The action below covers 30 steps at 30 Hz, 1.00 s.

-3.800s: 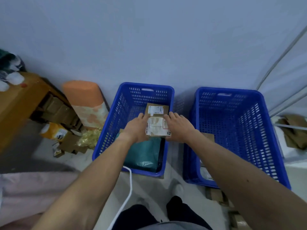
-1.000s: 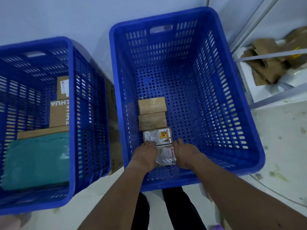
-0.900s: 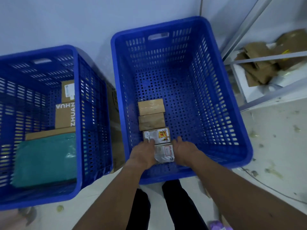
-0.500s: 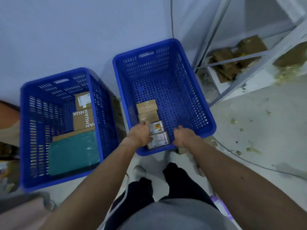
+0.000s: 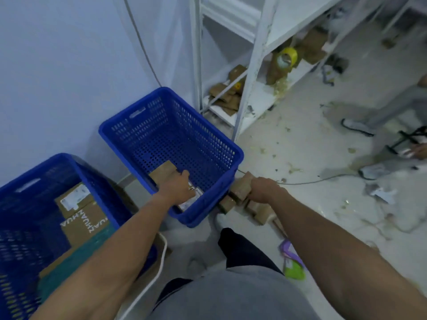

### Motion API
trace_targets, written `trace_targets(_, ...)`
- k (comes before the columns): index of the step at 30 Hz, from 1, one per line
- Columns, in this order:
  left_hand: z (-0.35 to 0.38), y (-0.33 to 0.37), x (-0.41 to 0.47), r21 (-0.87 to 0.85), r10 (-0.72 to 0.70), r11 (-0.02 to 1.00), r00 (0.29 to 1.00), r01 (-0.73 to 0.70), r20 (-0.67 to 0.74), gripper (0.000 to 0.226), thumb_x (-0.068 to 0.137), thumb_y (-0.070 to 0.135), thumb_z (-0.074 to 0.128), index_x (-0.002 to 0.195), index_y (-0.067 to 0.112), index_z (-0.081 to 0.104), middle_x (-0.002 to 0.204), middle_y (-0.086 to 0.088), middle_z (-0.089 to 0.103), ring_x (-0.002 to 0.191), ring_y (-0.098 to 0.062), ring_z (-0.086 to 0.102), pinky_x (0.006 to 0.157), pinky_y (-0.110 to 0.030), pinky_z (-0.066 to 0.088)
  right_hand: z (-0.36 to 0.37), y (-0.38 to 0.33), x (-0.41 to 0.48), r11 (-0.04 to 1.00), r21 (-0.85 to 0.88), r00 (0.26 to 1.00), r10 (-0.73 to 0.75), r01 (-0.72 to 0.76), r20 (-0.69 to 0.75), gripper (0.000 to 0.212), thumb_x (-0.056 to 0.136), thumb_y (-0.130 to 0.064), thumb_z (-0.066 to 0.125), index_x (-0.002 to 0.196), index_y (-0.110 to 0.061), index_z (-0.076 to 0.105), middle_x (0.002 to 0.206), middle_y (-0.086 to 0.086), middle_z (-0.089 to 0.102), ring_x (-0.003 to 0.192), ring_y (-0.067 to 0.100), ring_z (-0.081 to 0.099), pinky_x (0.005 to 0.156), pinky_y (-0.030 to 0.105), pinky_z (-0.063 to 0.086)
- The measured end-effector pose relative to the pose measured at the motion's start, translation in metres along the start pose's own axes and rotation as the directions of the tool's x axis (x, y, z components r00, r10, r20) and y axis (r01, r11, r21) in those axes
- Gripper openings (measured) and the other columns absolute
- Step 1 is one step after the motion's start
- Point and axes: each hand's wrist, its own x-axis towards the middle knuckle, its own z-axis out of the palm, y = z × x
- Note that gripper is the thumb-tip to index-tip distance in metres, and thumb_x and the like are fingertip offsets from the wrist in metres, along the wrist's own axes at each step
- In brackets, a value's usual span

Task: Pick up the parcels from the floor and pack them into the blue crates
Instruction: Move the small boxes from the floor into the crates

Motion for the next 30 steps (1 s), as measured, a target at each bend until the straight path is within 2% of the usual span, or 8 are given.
trace_targets(2, 0.003, 0.013, -0.005, 0.062, 0.052, 0.997, 0.999, -0.052, -0.003, 0.054, 0.091, 0.046, 0.061, 0.127, 0.01, 0.04, 0.115, -0.011, 0.059, 0.091, -0.025, 0.058, 0.077, -0.04, 0.052, 0.015, 0.016, -0.022, 0.997, 0.041, 0.998, 0.06, -0.059, -0.011, 0.047, 0.092, -0.035, 0.057, 0.133, -0.013, 0.052, 0.134, 0.011, 0.055, 0.119, 0.028, 0.056, 0.088, 0.032, 0.045)
trace_targets(4, 0.008, 0.03, -0.012, 0.055, 0.097, 0.994, 0.995, -0.099, 0.035, 0.056, 0.093, 0.045, 0.06, 0.132, 0.01, 0.039, 0.109, -0.008, 0.059, 0.087, -0.023, 0.058, 0.073, -0.037, 0.05, 0.032, 0.034, -0.042, 0.991, 0.039, 0.992, 0.126, -0.125, -0.025, 0.045, 0.093, -0.032, 0.053, 0.134, -0.013, 0.051, 0.135, 0.011, 0.054, 0.121, 0.028, 0.055, 0.092, 0.033, 0.045)
trace_targets(8, 0.019, 0.069, -0.023, 0.141, 0.196, 0.969, 0.979, -0.203, 0.058, 0.056, 0.093, 0.046, 0.061, 0.132, 0.011, 0.042, 0.123, -0.007, 0.057, 0.105, -0.024, 0.057, 0.079, -0.03, 0.043, 0.06, 0.066, -0.077, 0.974, 0.074, 0.974, 0.217, -0.213, -0.065, 0.043, 0.089, -0.031, 0.053, 0.128, -0.014, 0.054, 0.129, 0.01, 0.057, 0.116, 0.027, 0.057, 0.09, 0.035, 0.047)
trace_targets(13, 0.036, 0.124, -0.027, 0.126, 0.303, 0.941, 0.949, -0.312, 0.088, 0.065, 0.091, 0.046, 0.065, 0.138, 0.009, 0.039, 0.129, -0.011, 0.056, 0.113, -0.028, 0.057, 0.093, -0.038, 0.049, 0.089, 0.11, -0.114, 0.942, 0.159, 0.947, 0.31, -0.294, -0.087, 0.042, 0.091, -0.033, 0.053, 0.127, -0.011, 0.054, 0.128, 0.011, 0.057, 0.116, 0.028, 0.057, 0.091, 0.033, 0.046)
trace_targets(17, 0.055, 0.177, -0.027, 0.163, 0.348, 0.915, 0.927, -0.368, 0.139, 0.066, 0.092, 0.043, 0.064, 0.14, 0.007, 0.037, 0.134, -0.015, 0.055, 0.118, -0.03, 0.056, 0.095, -0.04, 0.049, 0.118, 0.157, -0.137, 0.905, 0.241, 0.922, 0.378, -0.35, -0.083, 0.044, 0.091, -0.035, 0.053, 0.129, -0.013, 0.053, 0.13, 0.012, 0.054, 0.119, 0.029, 0.055, 0.093, 0.031, 0.044)
trace_targets(24, 0.113, 0.288, -0.032, 0.227, 0.378, 0.872, 0.891, -0.435, 0.253, 0.061, 0.091, 0.036, 0.065, 0.139, 0.008, 0.042, 0.133, -0.013, 0.056, 0.116, -0.03, 0.056, 0.09, -0.033, 0.045, 0.183, 0.256, -0.178, 0.861, 0.309, 0.894, 0.444, -0.405, -0.066, 0.046, 0.092, -0.039, 0.054, 0.127, -0.011, 0.053, 0.129, 0.011, 0.053, 0.119, 0.03, 0.055, 0.092, 0.033, 0.045)
trace_targets(30, 0.163, 0.37, -0.031, 0.331, 0.335, 0.837, 0.886, -0.436, 0.321, 0.062, 0.091, 0.043, 0.061, 0.14, 0.01, 0.041, 0.124, -0.013, 0.06, 0.109, -0.031, 0.059, 0.088, -0.037, 0.05, 0.233, 0.345, -0.192, 0.876, 0.305, 0.914, 0.403, -0.373, -0.041, 0.04, 0.091, -0.033, 0.054, 0.123, -0.008, 0.051, 0.123, 0.011, 0.053, 0.112, 0.03, 0.059, 0.088, 0.033, 0.046)
